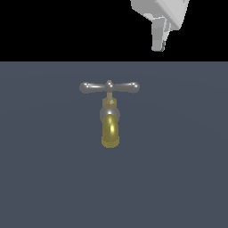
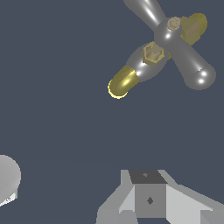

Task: Turn on the faucet by rotating a designated handle.

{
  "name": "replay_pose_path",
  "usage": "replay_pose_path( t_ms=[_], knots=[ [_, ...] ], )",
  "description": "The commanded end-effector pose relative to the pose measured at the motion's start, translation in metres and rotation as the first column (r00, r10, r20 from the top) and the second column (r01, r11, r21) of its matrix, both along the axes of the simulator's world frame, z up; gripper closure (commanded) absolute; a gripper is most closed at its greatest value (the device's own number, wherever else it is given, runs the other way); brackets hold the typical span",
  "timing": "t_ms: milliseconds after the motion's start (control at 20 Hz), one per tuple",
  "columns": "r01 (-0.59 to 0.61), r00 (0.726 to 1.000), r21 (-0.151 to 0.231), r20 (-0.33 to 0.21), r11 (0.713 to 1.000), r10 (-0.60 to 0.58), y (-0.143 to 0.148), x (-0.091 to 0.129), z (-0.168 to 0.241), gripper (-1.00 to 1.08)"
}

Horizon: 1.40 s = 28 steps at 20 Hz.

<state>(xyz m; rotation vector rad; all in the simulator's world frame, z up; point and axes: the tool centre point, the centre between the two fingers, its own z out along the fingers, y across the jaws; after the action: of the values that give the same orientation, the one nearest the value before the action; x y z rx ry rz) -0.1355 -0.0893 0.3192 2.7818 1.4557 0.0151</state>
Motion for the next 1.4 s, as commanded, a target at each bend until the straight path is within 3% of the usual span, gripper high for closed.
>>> replay_pose_path(
  t_ms=[0, 550, 1350],
  knots=[
    [-0.056, 0.998, -0.002, 0.000, 0.998, 0.056, -0.002, 0.010, -0.011, 1.08],
    [-0.277, 0.961, -0.007, -0.004, 0.961, 0.277, -0.005, 0.050, -0.056, 1.08],
    [-0.521, 0.853, -0.004, -0.008, 0.853, 0.521, 0.007, 0.098, -0.110, 1.08]
  ],
)
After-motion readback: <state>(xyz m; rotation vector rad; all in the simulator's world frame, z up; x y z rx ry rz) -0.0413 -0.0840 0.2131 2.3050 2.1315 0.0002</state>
